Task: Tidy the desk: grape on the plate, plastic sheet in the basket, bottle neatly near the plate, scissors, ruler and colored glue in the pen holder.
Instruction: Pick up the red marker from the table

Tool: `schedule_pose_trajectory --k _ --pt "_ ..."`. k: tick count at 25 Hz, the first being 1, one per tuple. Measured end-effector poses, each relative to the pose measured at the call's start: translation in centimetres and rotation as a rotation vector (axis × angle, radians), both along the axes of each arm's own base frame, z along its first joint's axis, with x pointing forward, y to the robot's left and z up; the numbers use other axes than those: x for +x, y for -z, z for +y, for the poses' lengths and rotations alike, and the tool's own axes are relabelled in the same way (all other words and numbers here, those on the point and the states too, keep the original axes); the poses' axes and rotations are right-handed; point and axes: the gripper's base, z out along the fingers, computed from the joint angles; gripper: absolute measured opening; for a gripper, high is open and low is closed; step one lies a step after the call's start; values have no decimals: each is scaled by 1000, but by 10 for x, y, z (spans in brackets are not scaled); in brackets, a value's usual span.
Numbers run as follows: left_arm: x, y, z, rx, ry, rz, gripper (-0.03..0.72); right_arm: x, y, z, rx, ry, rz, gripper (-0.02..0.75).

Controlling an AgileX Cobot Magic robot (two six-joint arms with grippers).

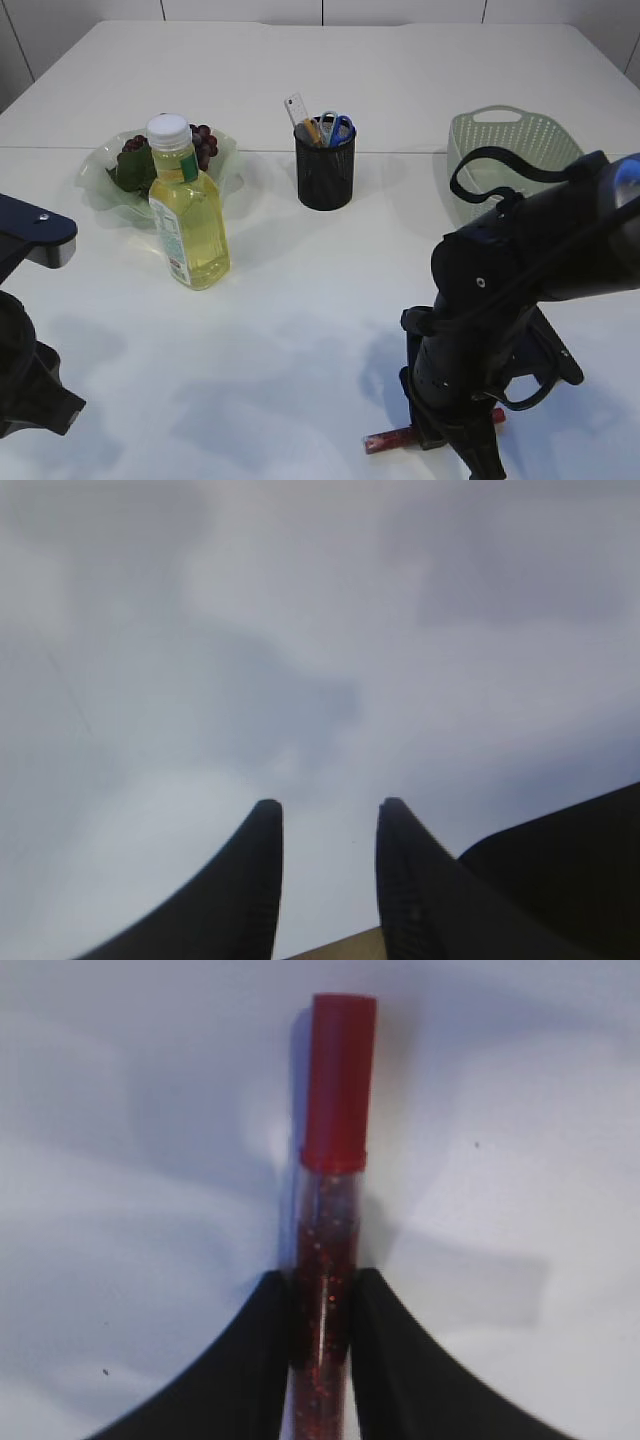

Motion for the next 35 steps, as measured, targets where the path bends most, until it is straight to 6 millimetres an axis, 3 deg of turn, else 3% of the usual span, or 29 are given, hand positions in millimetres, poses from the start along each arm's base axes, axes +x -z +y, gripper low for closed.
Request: schedule_pose_trajectory --k 5,11,17,27,35 --pt "0 0 0 0 0 0 238 1 0 1 6 -24 -17 141" --pt "0 0 0 0 0 0 239 20 -5 12 104 -213 -257 137" --pt "0 0 0 0 0 0 238 24 -14 13 87 -413 -348 136" --pt "0 0 0 0 0 0 238 23 -19 7 -22 -865 -378 135" --pt "0 0 0 -2 -1 1 238 16 -16 -2 -122 -1361 -291 135"
